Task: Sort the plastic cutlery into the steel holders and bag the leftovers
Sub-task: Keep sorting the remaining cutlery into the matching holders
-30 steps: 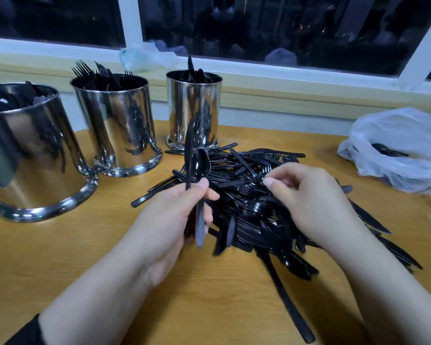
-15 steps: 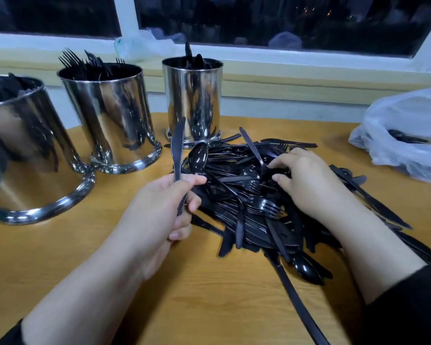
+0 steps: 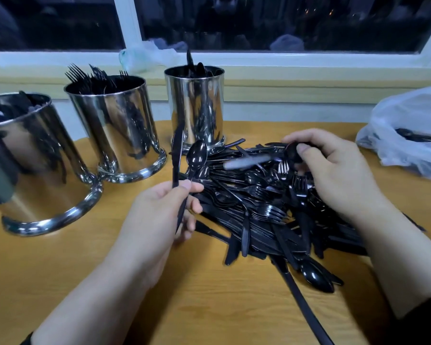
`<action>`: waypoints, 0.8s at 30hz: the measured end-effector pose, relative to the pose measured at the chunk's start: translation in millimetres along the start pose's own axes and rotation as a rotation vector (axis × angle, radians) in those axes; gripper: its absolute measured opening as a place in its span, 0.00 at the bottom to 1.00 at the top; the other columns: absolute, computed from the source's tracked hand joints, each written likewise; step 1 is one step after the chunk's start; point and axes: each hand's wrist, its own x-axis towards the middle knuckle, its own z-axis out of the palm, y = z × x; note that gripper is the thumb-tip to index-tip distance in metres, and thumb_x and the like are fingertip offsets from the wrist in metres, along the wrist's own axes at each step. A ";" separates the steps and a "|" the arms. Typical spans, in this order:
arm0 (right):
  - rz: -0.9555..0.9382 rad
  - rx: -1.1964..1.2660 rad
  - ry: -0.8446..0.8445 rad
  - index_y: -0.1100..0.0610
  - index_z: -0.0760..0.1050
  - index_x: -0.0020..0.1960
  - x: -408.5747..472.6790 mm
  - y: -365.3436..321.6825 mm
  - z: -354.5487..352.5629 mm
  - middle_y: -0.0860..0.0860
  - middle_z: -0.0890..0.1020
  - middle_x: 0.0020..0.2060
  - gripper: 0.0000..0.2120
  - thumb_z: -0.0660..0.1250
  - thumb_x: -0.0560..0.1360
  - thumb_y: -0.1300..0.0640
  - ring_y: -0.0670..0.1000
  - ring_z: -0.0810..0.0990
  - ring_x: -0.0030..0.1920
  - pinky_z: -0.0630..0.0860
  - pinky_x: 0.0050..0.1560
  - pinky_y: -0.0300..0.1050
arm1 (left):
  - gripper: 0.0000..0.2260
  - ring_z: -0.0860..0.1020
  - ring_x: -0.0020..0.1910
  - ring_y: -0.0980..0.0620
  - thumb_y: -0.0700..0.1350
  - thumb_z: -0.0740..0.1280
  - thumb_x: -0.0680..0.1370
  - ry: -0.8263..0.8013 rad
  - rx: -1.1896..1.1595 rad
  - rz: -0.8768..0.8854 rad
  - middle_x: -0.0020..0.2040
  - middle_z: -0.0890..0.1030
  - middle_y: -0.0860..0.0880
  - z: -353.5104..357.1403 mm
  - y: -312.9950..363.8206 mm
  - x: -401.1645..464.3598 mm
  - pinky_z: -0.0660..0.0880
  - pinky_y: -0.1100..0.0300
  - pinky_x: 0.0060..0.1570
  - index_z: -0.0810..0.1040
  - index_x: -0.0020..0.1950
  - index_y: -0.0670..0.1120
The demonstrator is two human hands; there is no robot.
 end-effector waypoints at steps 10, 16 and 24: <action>-0.021 -0.015 -0.292 0.39 0.80 0.57 -21.8 -18.3 28.5 0.41 0.84 0.47 0.13 0.72 0.77 0.54 0.50 0.80 0.39 0.78 0.47 0.45 | 0.12 0.85 0.38 0.43 0.46 0.65 0.82 -0.283 -0.065 -0.139 0.48 0.86 0.36 1.2 1.3 -8.9 0.83 0.56 0.37 0.82 0.57 0.39; 0.013 -0.136 -0.419 0.39 0.80 0.57 -19.7 -20.7 13.1 0.37 0.82 0.49 0.12 0.74 0.76 0.52 0.43 0.79 0.44 0.74 0.48 0.36 | 0.13 0.84 0.34 0.44 0.47 0.67 0.81 -0.300 -0.108 -0.245 0.50 0.86 0.34 -1.7 3.2 -6.2 0.82 0.57 0.31 0.83 0.58 0.40; 0.047 -0.107 -0.462 0.38 0.74 0.63 -18.1 -15.3 13.3 0.44 0.81 0.46 0.21 0.75 0.74 0.53 0.45 0.79 0.42 0.78 0.51 0.47 | 0.12 0.80 0.29 0.47 0.46 0.65 0.82 -0.330 -0.010 -0.262 0.48 0.87 0.37 6.4 2.4 -10.8 0.78 0.60 0.26 0.82 0.58 0.40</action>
